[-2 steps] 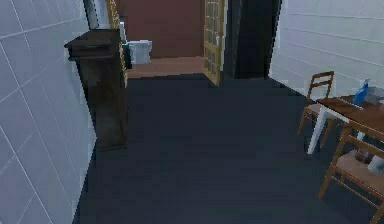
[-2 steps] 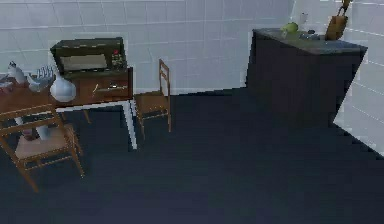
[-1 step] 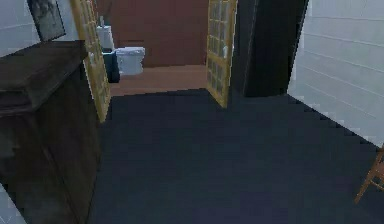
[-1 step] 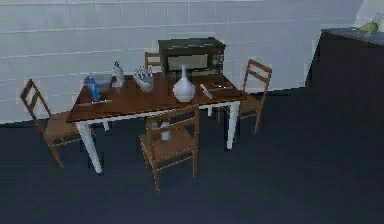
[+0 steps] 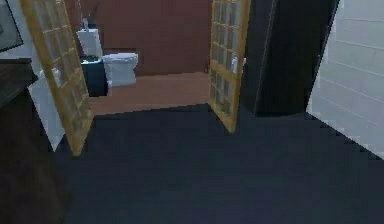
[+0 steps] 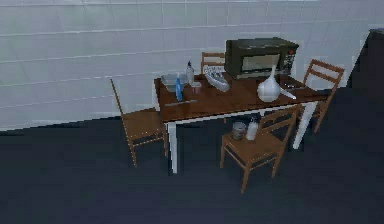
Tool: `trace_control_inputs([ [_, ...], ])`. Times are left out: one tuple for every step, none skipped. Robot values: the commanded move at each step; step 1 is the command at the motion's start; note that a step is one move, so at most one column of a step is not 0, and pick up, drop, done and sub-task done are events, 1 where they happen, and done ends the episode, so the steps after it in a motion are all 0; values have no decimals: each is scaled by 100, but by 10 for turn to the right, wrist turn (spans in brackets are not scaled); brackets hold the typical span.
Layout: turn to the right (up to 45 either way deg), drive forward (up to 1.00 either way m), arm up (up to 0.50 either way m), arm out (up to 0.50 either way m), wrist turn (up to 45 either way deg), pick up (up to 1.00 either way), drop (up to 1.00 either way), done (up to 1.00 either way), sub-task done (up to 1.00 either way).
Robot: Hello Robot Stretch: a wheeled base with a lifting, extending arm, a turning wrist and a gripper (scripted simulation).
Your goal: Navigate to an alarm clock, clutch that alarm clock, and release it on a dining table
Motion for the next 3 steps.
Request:
trace_control_inputs([
  [-60, 0, 0, 0, 0, 0, 0, 0, 0],
  [-30, 0, 0, 0, 0, 0, 0, 0, 0],
  [0, 100, 0, 0, 0, 0, 0, 0, 0],
])
